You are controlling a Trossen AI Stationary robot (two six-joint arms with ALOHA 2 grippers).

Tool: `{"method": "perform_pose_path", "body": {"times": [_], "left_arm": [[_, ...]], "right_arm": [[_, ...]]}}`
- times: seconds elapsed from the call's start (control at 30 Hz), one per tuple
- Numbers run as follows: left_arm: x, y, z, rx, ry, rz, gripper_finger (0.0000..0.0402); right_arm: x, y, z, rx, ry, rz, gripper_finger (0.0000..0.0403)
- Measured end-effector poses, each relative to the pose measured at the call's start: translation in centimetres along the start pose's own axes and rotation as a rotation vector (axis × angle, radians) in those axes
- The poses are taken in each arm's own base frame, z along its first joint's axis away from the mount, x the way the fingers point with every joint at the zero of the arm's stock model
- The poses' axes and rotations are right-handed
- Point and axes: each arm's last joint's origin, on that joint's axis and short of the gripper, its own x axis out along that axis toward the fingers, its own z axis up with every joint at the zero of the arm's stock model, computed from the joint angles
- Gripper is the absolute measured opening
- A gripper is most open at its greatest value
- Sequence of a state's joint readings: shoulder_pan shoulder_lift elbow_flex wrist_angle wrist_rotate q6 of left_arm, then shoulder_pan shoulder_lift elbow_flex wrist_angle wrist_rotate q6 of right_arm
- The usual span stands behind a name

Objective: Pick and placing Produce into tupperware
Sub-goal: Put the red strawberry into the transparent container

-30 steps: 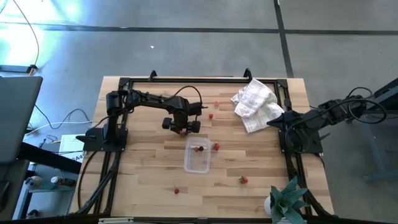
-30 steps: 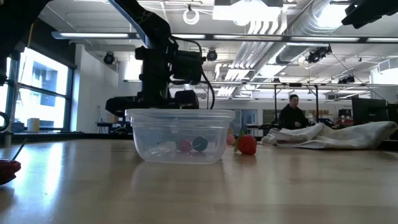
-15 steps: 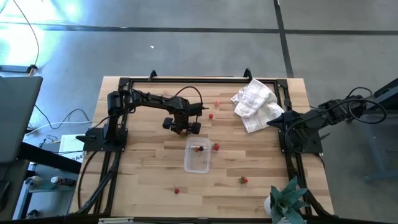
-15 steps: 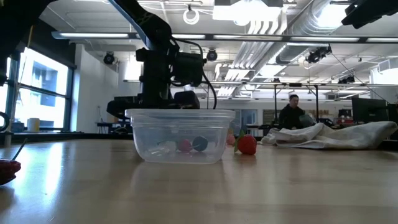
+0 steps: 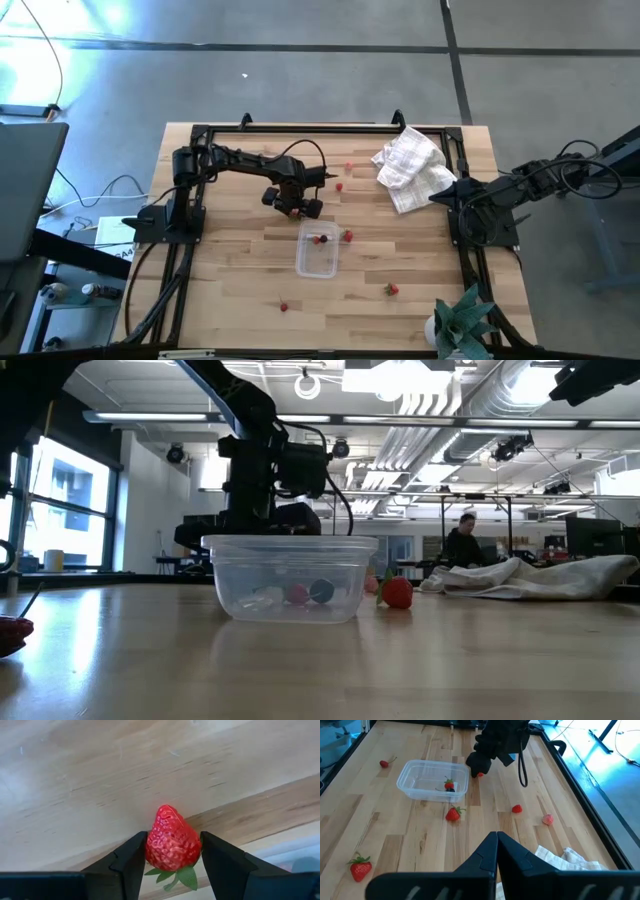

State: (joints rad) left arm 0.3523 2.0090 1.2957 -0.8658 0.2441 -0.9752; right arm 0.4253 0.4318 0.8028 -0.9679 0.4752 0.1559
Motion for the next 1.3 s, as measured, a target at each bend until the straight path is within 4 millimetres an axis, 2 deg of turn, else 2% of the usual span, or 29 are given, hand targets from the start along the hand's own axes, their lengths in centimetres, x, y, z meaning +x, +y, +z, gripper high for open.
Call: {"method": "perform_pose_path", "body": {"times": [0.3,0.57,0.87,1.17,1.3], "left_arm": [[-0.5,0.0,-0.1,0.089,-0.044,0.012,0.0171],[-0.6,0.0,-0.2,0.125,-0.052,0.015,0.0120],[-0.6,-0.1,-0.3,0.128,-0.046,0.010,0.0159],[-1.6,-0.2,-0.6,0.194,-0.055,-0.029,0.0118],[-2.9,-0.2,-0.9,0.231,-0.084,-0.055,0.0129]], "right_arm": [[0.0,0.0,0.0,0.000,0.000,0.000,0.0000],[0.0,0.0,0.0,0.000,0.000,0.000,0.0000],[0.0,0.0,0.0,0.000,0.000,0.000,0.0000],[0.0,0.0,0.0,0.000,0.000,0.000,0.0000],[0.0,0.0,0.0,0.000,0.000,0.000,0.0000]]}}
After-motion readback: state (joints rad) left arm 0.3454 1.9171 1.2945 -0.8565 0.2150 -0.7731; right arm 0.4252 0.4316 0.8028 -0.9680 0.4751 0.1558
